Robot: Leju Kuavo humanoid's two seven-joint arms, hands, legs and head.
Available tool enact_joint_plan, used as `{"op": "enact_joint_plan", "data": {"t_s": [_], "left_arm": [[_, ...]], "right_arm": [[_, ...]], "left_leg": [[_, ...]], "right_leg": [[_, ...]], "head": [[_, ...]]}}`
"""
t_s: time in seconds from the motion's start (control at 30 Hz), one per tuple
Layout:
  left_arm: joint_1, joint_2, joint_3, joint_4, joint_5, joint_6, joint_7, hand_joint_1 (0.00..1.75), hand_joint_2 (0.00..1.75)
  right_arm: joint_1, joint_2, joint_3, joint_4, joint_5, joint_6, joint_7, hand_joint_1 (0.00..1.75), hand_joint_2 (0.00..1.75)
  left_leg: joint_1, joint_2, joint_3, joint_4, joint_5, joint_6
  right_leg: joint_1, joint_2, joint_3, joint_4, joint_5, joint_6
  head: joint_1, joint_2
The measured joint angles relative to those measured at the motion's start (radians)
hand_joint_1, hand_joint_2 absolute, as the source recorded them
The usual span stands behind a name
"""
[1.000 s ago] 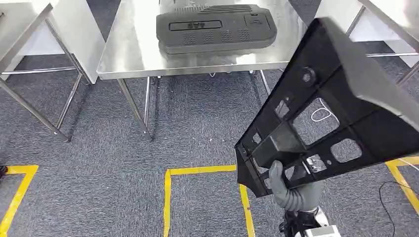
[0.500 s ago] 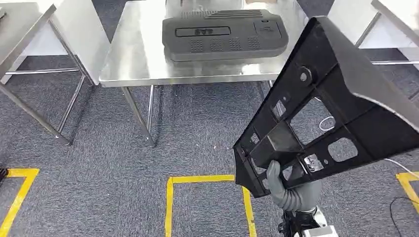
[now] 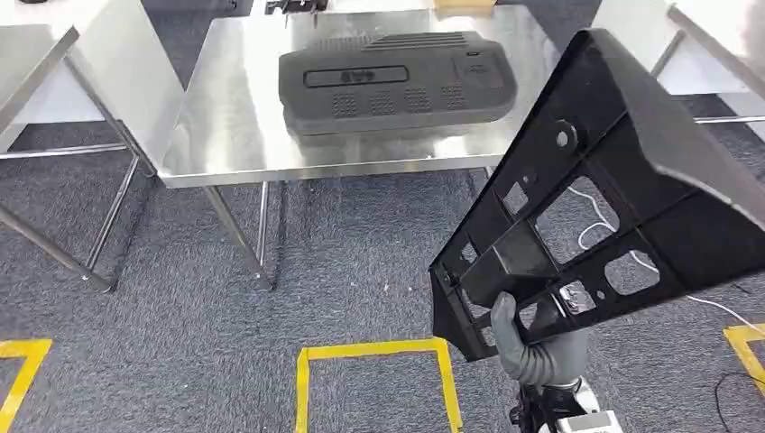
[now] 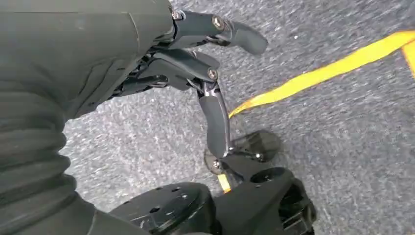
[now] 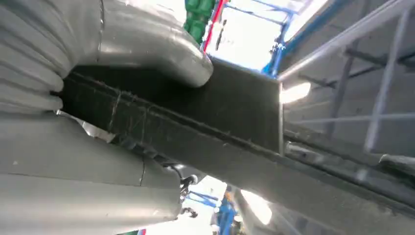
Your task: Take the parts from the cabinet and place them on the table.
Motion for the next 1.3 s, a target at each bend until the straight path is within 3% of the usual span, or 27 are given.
{"op": "enact_joint_plan", "data": {"t_s": [0.07, 0.1, 0.17, 0.23, 0.27, 0.33, 0.4, 0.43, 0.47, 0.5, 0.57, 0.6, 0.63, 0.67, 0.73, 0.77, 0.8, 0.83, 0.9, 0.93, 0.97, 1.07, 1.13, 1.17, 1.23, 1.27, 1.3], "left_arm": [[-0.001, -0.001, 0.0, 0.0, 0.0, 0.0, 0.0, 0.0, 1.75], [-0.002, -0.003, 0.0, 0.0, 0.0, 0.0, 0.0, 0.0, 1.75], [-0.003, -0.002, 0.0, 0.0, 0.0, 0.0, 0.0, 0.0, 1.75], [-0.003, -0.001, 0.0, 0.0, 0.0, 0.0, 0.001, 0.0, 1.75], [-0.003, -0.001, 0.0, 0.0, 0.0, 0.0, 0.002, 0.0, 1.75], [-0.003, -0.001, 0.0, 0.0, 0.0, -0.003, 0.003, 0.0, 1.75], [-0.002, -0.002, 0.0, 0.0, 0.0, -0.004, 0.005, 0.0, 1.75], [-0.002, -0.002, 0.0, 0.0, 0.0, -0.004, 0.006, 0.0, 1.75], [-0.003, -0.002, 0.0, 0.0, 0.0, -0.004, 0.006, 0.0, 1.75], [-0.004, -0.002, 0.0, 0.0, 0.0, -0.004, 0.007, 0.0, 1.75], [-0.003, -0.001, 0.0, 0.0, 0.0, -0.004, 0.007, 0.0, 1.75], [-0.003, 0.0, 0.0, -0.001, 0.0, -0.004, 0.007, 0.0, 1.75], [-0.003, 0.0, 0.0, -0.001, 0.0, -0.004, 0.006, 0.0, 1.75], [-0.004, 0.0, 0.0, -0.001, 0.0, -0.004, 0.006, 0.0, 1.75], [-0.004, -0.001, 0.0, 0.0, 0.0, -0.005, 0.006, 0.0, 1.75], [-0.002, -0.001, 0.0, 0.0, 0.0, -0.005, 0.006, 0.0, 1.75], [-0.001, -0.001, 0.0, 0.0, 0.0, -0.005, 0.006, 0.0, 1.75], [-0.001, -0.001, 0.0, 0.0, 0.0, -0.005, 0.006, 0.0, 1.75], [-0.001, 0.0, 0.0, 0.0, 0.0, -0.005, 0.006, 0.0, 1.75], [0.001, 0.001, 0.0, 0.0, 0.0, -0.005, 0.006, 0.0, 1.75], [-0.001, 0.001, 0.0, 0.0, 0.0, -0.005, 0.006, 0.0, 1.75], [0.0, 0.0, 0.0, 0.0, 0.0, -0.005, 0.006, 0.0, 1.75], [-0.002, -0.002, 0.0, 0.0, -0.001, -0.005, 0.006, 0.0, 1.75], [-0.003, -0.001, 0.0, 0.0, -0.001, -0.005, 0.006, 0.0, 1.75], [-0.004, 0.0, 0.0, -0.001, -0.001, -0.005, 0.006, 0.0, 1.75], [-0.004, 0.0, 0.0, -0.001, -0.001, -0.005, 0.006, 0.0, 1.75], [-0.004, 0.0, 0.0, -0.001, -0.001, -0.005, 0.006, 0.0, 1.75]], "right_arm": [[-0.001, 0.0, 0.0, 0.0, 0.0, 0.0, 0.0, 1.75, 1.75], [-0.001, 0.0, 0.0, 0.0, 0.0, 0.0, 0.0, 1.75, 1.75], [-0.002, 0.0, 0.0, -0.001, 0.002, -0.001, -0.001, 1.75, 1.75], [0.003, 0.0, 0.001, -0.001, 0.007, -0.002, -0.001, 1.75, 1.75], [0.003, 0.0, 0.0, -0.001, 0.008, -0.002, -0.001, 1.75, 1.75], [0.005, 0.0, 0.0, -0.001, 0.009, -0.002, -0.001, 1.75, 1.75], [0.006, 0.0, 0.001, -0.001, 0.011, -0.002, -0.001, 1.75, 1.75], [0.007, 0.0, 0.001, -0.001, 0.013, -0.003, -0.001, 1.75, 1.75], [0.006, 0.0, 0.002, -0.001, 0.013, -0.003, 0.0, 1.75, 1.75], [0.008, 0.001, 0.002, -0.002, 0.014, -0.003, 0.0, 1.75, 1.75], [0.011, 0.0, 0.002, -0.004, 0.015, -0.005, 0.0, 1.75, 1.75], [0.012, 0.003, 0.002, -0.004, 0.016, -0.007, 0.0, 1.75, 1.75], [0.011, 0.003, 0.002, -0.005, 0.018, -0.008, 0.0, 1.75, 1.75], [0.01, 0.004, 0.002, -0.005, 0.018, -0.008, 0.0, 1.75, 1.75], [0.011, 0.004, 0.002, -0.005, 0.02, -0.008, 0.0, 1.75, 1.75], [0.012, 0.004, 0.002, -0.005, 0.021, -0.008, 0.0, 1.75, 1.75], [0.013, 0.004, 0.003, -0.005, 0.023, -0.008, 0.0, 1.75, 1.75], [0.013, 0.004, 0.003, -0.005, 0.023, -0.008, 0.0, 1.75, 1.75], [0.012, 0.004, 0.003, -0.005, 0.023, -0.008, 0.0, 1.75, 1.75], [0.012, 0.004, 0.003, -0.005, 0.024, -0.008, 0.0, 1.75, 1.75], [0.011, 0.005, 0.003, -0.005, 0.024, -0.008, 0.0, 1.75, 1.75], [0.013, 0.006, 0.004, -0.006, 0.025, -0.008, 0.0, 1.75, 1.75], [0.011, 0.006, 0.004, -0.007, 0.026, -0.009, 0.001, 1.75, 1.75], [0.006, 0.006, 0.005, -0.008, 0.026, -0.009, 0.0, 1.75, 1.75], [0.006, 0.006, 0.005, -0.008, 0.027, -0.009, 0.001, 1.75, 1.75], [0.006, 0.006, 0.005, -0.008, 0.027, -0.009, 0.001, 1.75, 1.75], [0.006, 0.006, 0.005, -0.007, 0.027, -0.009, 0.001, 1.75, 1.75]], "left_leg": [[0.001, 0.0, 0.007, -0.008, -0.002, 0.009], [0.007, -0.002, 0.016, -0.013, 0.001, 0.015], [0.008, -0.005, 0.021, -0.016, -0.005, 0.024], [0.008, -0.008, 0.029, -0.016, -0.019, 0.028], [0.007, -0.009, 0.036, -0.016, -0.026, 0.028], [0.008, -0.014, 0.058, -0.016, -0.043, 0.026], [0.008, -0.017, 0.082, -0.017, -0.061, 0.021], [0.005, -0.018, 0.091, -0.017, -0.07, 0.015], [0.003, -0.019, 0.093, -0.019, -0.076, 0.009], [0.002, -0.018, 0.093, -0.026, -0.082, 0.0], [0.002, -0.017, 0.111, -0.02, -0.077, -0.005], [0.003, -0.014, 0.113, -0.011, -0.092, -0.012], [0.003, -0.01, 0.101, 0.026, -0.1, -0.018], [0.005, -0.007, 0.067, 0.089, -0.118, -0.022], [0.009, -0.005, -0.027, 0.231, -0.178, -0.029], [0.011, -0.005, -0.061, 0.269, -0.195, -0.03], [0.012, -0.005, -0.075, 0.262, -0.183, -0.03], [0.012, -0.005, -0.067, 0.217, -0.144, -0.029], [0.012, -0.004, -0.012, 0.056, -0.027, -0.024], [0.011, -0.001, 0.008, -0.004, 0.009, -0.019], [0.006, -0.001, 0.007, -0.007, -0.04, -0.014], [0.001, -0.001, 0.012, -0.011, -0.021, 0.01], [0.009, -0.003, 0.044, -0.021, -0.018, 0.018], [0.01, -0.004, 0.047, -0.021, -0.019, 0.021], [0.009, -0.006, 0.047, -0.021, -0.025, 0.026], [0.009, -0.007, 0.05, -0.021, -0.03, 0.027], [0.009, -0.008, 0.054, -0.021, -0.035, 0.026]], "right_leg": [[0.003, 0.0, 0.021, 0.001, -0.002, 0.01], [-0.001, -0.003, 0.002, 0.02, -0.006, 0.013], [0.001, -0.002, -0.083, 0.153, -0.009, 0.014], [-0.001, -0.002, -0.183, 0.278, -0.056, 0.009], [-0.001, -0.002, -0.212, 0.297, -0.069, 0.01], [-0.002, -0.003, -0.214, 0.229, -0.033, 0.026], [-0.004, -0.004, -0.162, 0.058, 0.079, 0.051], [-0.003, -0.01, -0.154, 0.018, 0.117, 0.044], [0.002, -0.014, -0.151, 0.014, 0.089, 0.015], [0.009, -0.01, -0.137, 0.012, 0.099, 0.007], [0.002, -0.007, -0.124, 0.005, 0.107, -0.008], [-0.011, -0.006, -0.107, 0.002, 0.103, -0.012], [-0.011, -0.007, -0.095, 0.002, 0.097, -0.021], [-0.01, -0.008, -0.087, 0.002, 0.092, -0.028], [-0.007, -0.007, -0.078, 0.002, 0.08, -0.032], [-0.007, -0.006, -0.071, 0.002, 0.074, -0.032], [-0.007, -0.003, -0.063, 0.002, 0.067, -0.03], [-0.007, 0.0, -0.052, 0.002, 0.06, -0.028], [-0.008, 0.001, -0.027, 0.002, 0.044, -0.022], [-0.007, 0.0, -0.029, 0.001, 0.037, -0.018], [0.0, 0.001, -0.02, 0.002, 0.032, -0.011], [0.0, 0.001, -0.013, 0.011, 0.033, 0.011], [-0.002, -0.001, -0.022, 0.037, 0.013, 0.019], [-0.002, -0.001, -0.052, 0.09, -0.002, 0.017], [-0.004, -0.001, -0.158, 0.251, -0.046, 0.014], [-0.004, -0.001, -0.202, 0.302, -0.068, 0.012], [-0.004, -0.001, -0.222, 0.307, -0.068, 0.018]], "head": [[0.0, 0.0], [-0.002, 0.0], [0.004, 0.0], [0.004, 0.0], [0.004, 0.0], [0.005, 0.0], [0.005, 0.0], [0.005, 0.0], [0.006, 0.0], [0.003, 0.0], [0.006, 0.0], [0.003, 0.0], [0.001, 0.0], [-0.006, 0.0], [-0.004, 0.0], [-0.005, 0.0], [-0.003, 0.0], [-0.005, 0.0], [-0.005, 0.0], [-0.005, 0.0], [-0.005, 0.0], [-0.007, 0.0], [-0.002, 0.0], [0.001, 0.0], [0.002, 0.0], [0.003, 0.0], [0.003, 0.0]]}}
